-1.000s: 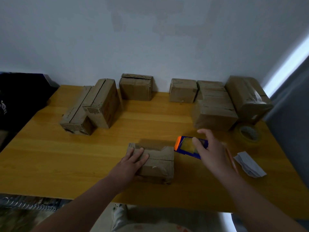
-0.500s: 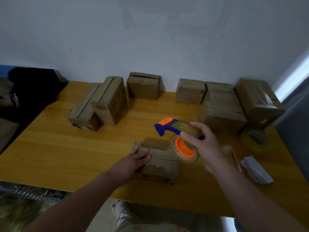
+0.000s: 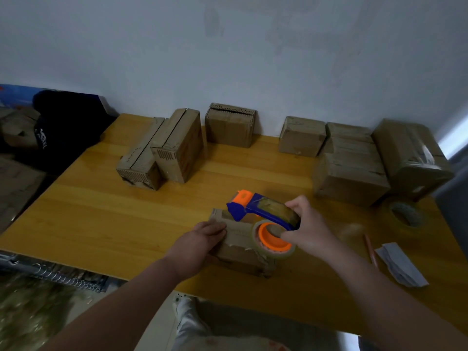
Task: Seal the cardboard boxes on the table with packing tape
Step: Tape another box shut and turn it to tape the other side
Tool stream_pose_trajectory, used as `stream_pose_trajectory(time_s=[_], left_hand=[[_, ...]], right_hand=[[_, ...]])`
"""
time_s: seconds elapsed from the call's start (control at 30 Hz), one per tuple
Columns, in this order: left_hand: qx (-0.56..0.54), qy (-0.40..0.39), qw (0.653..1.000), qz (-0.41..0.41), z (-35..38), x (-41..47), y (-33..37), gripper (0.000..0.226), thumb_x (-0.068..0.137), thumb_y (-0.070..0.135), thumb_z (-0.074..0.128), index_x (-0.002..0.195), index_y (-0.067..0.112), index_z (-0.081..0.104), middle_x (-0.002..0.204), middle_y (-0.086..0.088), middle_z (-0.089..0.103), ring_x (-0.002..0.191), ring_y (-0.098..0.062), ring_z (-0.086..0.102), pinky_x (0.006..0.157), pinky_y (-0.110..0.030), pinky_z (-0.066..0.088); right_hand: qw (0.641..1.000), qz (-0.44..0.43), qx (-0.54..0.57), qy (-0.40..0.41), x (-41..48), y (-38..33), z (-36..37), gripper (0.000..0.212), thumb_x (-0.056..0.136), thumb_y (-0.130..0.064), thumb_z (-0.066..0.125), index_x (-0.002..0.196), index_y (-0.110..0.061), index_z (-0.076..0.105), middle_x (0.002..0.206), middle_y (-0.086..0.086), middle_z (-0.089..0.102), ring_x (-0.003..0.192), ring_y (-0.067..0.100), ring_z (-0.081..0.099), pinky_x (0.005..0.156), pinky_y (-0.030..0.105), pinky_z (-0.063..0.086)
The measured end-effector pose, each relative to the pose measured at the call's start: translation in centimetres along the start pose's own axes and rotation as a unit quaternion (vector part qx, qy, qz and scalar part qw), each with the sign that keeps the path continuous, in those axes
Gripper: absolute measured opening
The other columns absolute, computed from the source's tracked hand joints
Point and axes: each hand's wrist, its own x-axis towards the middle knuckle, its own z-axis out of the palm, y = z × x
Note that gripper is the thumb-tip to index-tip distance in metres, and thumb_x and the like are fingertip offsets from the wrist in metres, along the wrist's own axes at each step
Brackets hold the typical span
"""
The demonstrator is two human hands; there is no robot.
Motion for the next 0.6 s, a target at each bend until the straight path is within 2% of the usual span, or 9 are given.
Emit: stream_pose_trajectory(time_s=[0.07, 0.13, 0.2, 0.23, 0.3, 0.33, 0.37, 0.5, 0.6], left_hand=[[-0.053, 0.045, 0.998, -0.01, -0.3, 0.0, 0.2, 0.055, 0.093, 0.038, 0.056, 0.144, 0.02, 0.042, 0.152, 0.008, 0.03, 0.133, -0.015, 0.028, 0.109, -0.026, 0.032], [-0.142, 0.114, 0.982, -0.055, -0.8, 0.1, 0.4, 0.037, 0.098, 0.036, 0.049, 0.124, 0.014, 0.063, 0.133, -0.001, 0.053, 0.12, -0.018, 0.044, 0.099, -0.028, 0.036], [-0.288, 0.152, 0.931, -0.168, -1.6, 0.6, 0.6, 0.037, 0.1, 0.033, 0.044, 0.107, 0.006, 0.068, 0.11, -0.011, 0.064, 0.103, -0.025, 0.058, 0.089, -0.035, 0.046], [-0.4, 0.147, 0.875, -0.229, -2.1, 0.9, 0.8, 0.037, 0.101, 0.033, 0.044, 0.104, 0.004, 0.067, 0.103, -0.013, 0.065, 0.095, -0.026, 0.06, 0.083, -0.039, 0.05], [-0.616, 0.104, 0.718, -0.307, -3.3, 1.4, 1.5, 0.037, 0.101, 0.034, 0.044, 0.103, 0.002, 0.064, 0.097, -0.017, 0.065, 0.085, -0.026, 0.061, 0.073, -0.037, 0.053], [-0.669, 0.074, 0.664, -0.326, -3.9, 1.6, 1.8, 0.038, 0.101, 0.035, 0.045, 0.103, 0.001, 0.062, 0.096, -0.018, 0.065, 0.083, -0.026, 0.061, 0.071, -0.035, 0.053], [-0.691, 0.042, 0.639, -0.336, -4.3, 1.9, 2.0, 0.041, 0.1, 0.037, 0.045, 0.103, 0.0, 0.062, 0.094, -0.018, 0.066, 0.084, -0.027, 0.062, 0.07, -0.034, 0.052], [-0.745, -0.013, 0.576, -0.337, -5.0, 2.6, 2.6, 0.029, 0.098, 0.027, 0.051, 0.095, 0.001, 0.063, 0.078, -0.013, 0.064, 0.076, -0.022, 0.059, 0.067, -0.032, 0.05], [-0.752, 0.001, 0.569, -0.333, -4.9, 3.1, 2.6, 0.016, 0.095, 0.003, 0.048, 0.083, 0.004, 0.059, 0.065, -0.008, 0.053, 0.063, -0.016, 0.049, 0.057, -0.027, 0.049]], right_hand=[[1.0, -0.01, -0.007, -0.011, -0.1, 0.2, -0.3, 0.062, 0.074, -0.012, 0.078, 0.115, -0.03, 0.035, 0.111, -0.002, 0.054, 0.087, 0.015, 0.063, 0.076, 0.04, 0.059], [0.999, -0.024, -0.01, -0.025, -0.4, 0.5, -0.4, 0.065, 0.074, -0.008, 0.076, 0.117, -0.035, 0.035, 0.105, -0.003, 0.054, 0.083, 0.016, 0.064, 0.073, 0.039, 0.059], [0.998, -0.04, -0.016, -0.034, -0.5, 0.6, -0.5, 0.07, 0.075, -0.006, 0.075, 0.12, -0.042, 0.034, 0.107, -0.004, 0.053, 0.081, 0.017, 0.064, 0.069, 0.037, 0.057], [0.998, -0.045, -0.017, -0.037, -0.6, 0.7, -0.6, 0.072, 0.075, -0.005, 0.074, 0.12, -0.044, 0.034, 0.108, -0.004, 0.053, 0.081, 0.018, 0.064, 0.067, 0.036, 0.057], [0.998, -0.05, -0.013, -0.042, -0.6, 0.7, -0.6, 0.074, 0.075, -0.004, 0.073, 0.12, -0.047, 0.034, 0.109, -0.006, 0.051, 0.08, 0.019, 0.064, 0.065, 0.035, 0.056], [0.997, -0.054, -0.009, -0.045, -0.5, 0.7, -0.7, 0.074, 0.075, -0.003, 0.073, 0.12, -0.048, 0.035, 0.11, -0.006, 0.051, 0.081, 0.018, 0.064, 0.064, 0.033, 0.056], [0.997, -0.059, -0.005, -0.049, -0.5, 0.7, -0.7, 0.075, 0.075, -0.002, 0.073, 0.119, -0.051, 0.035, 0.111, -0.005, 0.051, 0.082, 0.017, 0.064, 0.064, 0.031, 0.056], [0.995, -0.078, 0.003, -0.056, -0.1, 0.6, -0.7, 0.078, 0.073, -0.003, 0.073, 0.113, -0.059, 0.037, 0.117, -0.002, 0.05, 0.089, 0.016, 0.063, 0.067, 0.035, 0.06], [0.994, -0.09, -0.008, -0.061, 0.0, 0.3, -0.7, 0.077, 0.075, -0.004, 0.073, 0.111, -0.061, 0.036, 0.119, -0.006, 0.048, 0.091, 0.015, 0.062, 0.069, 0.035, 0.059]])
